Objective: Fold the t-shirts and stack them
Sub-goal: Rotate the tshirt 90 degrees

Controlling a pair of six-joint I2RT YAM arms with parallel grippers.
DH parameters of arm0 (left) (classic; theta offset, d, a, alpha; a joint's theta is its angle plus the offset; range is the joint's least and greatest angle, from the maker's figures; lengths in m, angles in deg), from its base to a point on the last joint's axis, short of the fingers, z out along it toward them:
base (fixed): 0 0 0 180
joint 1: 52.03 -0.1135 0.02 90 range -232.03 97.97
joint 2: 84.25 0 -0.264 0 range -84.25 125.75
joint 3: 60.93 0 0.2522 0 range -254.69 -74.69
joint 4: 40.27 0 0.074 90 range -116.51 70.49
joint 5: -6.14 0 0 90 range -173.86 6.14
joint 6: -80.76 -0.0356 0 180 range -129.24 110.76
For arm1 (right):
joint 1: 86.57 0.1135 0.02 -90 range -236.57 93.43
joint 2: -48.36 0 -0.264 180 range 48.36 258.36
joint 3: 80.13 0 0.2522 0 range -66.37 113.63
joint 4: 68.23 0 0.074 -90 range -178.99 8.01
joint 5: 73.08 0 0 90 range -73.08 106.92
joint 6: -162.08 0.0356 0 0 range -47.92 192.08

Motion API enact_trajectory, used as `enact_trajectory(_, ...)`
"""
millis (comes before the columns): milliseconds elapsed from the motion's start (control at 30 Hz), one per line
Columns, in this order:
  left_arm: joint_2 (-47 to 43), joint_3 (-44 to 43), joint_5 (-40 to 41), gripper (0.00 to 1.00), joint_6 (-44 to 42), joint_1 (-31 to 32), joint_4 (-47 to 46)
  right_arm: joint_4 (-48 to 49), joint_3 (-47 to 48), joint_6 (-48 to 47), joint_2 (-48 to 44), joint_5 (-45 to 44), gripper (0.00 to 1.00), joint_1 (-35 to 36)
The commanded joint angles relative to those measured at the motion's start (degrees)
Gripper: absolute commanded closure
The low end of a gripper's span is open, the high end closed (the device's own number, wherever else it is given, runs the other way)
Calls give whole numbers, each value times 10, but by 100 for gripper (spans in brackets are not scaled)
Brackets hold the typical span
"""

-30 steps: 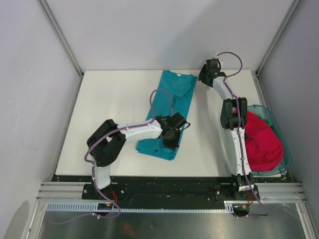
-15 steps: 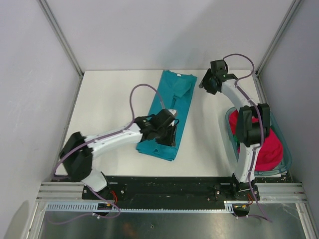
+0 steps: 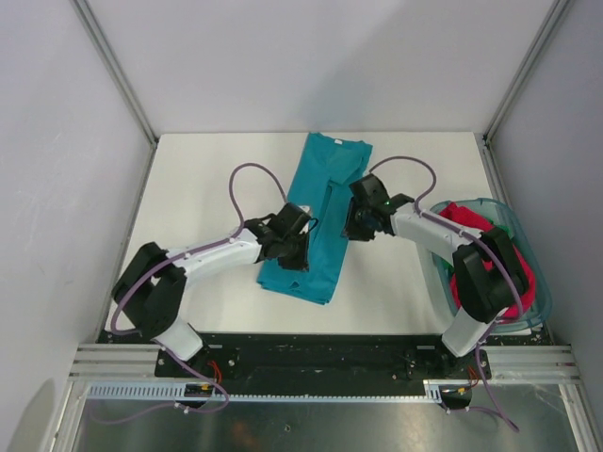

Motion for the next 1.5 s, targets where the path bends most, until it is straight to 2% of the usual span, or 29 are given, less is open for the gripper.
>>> enact_trajectory(0, 25, 22, -24, 92, 5, -3, -47, 30, -35, 38, -44, 19, 69, 37)
enact_trajectory(400, 46, 98, -34, 95, 20, -9, -101, 61, -110, 89, -64, 19, 72, 159)
enact_trajectory(767, -23, 100, -71, 84, 29, -27, -102, 114, -213, 131, -69, 47, 73, 194)
enact_trajectory(1067, -87, 110, -74, 67, 36, -38, -94, 68, -260, 103, -100, 22, 74, 159)
enact_trajectory(1267, -117, 149, -58, 67, 41, -68, -85, 38, -298, 65, -157, 26, 74, 92)
enact_trajectory(1467, -104, 170, -54, 67, 38, -72, -86, 21, -301, 48, -201, 30, 69, 79)
